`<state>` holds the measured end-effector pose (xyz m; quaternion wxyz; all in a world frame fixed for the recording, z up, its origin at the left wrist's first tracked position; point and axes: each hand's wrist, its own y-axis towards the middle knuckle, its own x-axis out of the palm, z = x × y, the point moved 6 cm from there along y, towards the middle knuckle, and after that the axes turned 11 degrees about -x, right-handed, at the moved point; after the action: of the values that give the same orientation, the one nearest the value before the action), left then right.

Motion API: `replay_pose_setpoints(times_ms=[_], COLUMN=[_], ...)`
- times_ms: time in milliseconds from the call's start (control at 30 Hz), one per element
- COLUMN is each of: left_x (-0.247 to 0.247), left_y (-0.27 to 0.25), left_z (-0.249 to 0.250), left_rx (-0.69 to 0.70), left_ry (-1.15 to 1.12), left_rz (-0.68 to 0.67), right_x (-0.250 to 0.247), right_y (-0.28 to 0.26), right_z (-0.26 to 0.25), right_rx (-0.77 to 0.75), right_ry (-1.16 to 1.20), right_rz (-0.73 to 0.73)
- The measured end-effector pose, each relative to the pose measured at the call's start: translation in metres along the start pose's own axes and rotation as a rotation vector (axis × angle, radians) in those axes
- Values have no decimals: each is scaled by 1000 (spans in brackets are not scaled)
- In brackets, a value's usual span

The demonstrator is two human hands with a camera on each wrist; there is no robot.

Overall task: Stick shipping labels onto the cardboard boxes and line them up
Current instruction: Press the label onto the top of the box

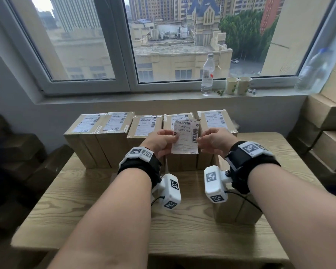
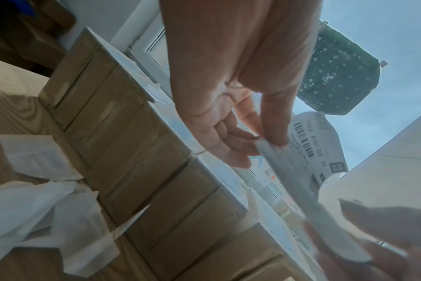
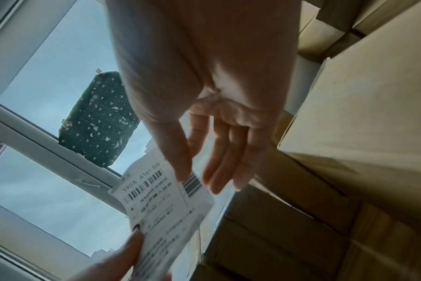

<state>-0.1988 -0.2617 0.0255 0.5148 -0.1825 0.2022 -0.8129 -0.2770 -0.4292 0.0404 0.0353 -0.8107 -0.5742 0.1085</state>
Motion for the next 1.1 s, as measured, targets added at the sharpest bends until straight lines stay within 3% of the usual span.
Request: replay_pose_setpoints(times_ms=[333,500,633,767,1100], left_x=[79,120,145,160,168], left_y=[-7,7,10,7,5], left_z=[-11,-25,-40,-54,-67], left_rx=[-16,38,70,85,145], left_ry=[25,228,383,391,585], left_rz=[-36,-10,-1,-1,110], right_x=[-73,-110,-126,-132,-135], right_y=[-16,-26,-33,-40,-46], right_z=[14,32,46,65,79], right_rx=[-63,-61,-71,-43,-24], right_ry=[37,40,-13,-116,-303], right_rz=[161,190,162,146,54])
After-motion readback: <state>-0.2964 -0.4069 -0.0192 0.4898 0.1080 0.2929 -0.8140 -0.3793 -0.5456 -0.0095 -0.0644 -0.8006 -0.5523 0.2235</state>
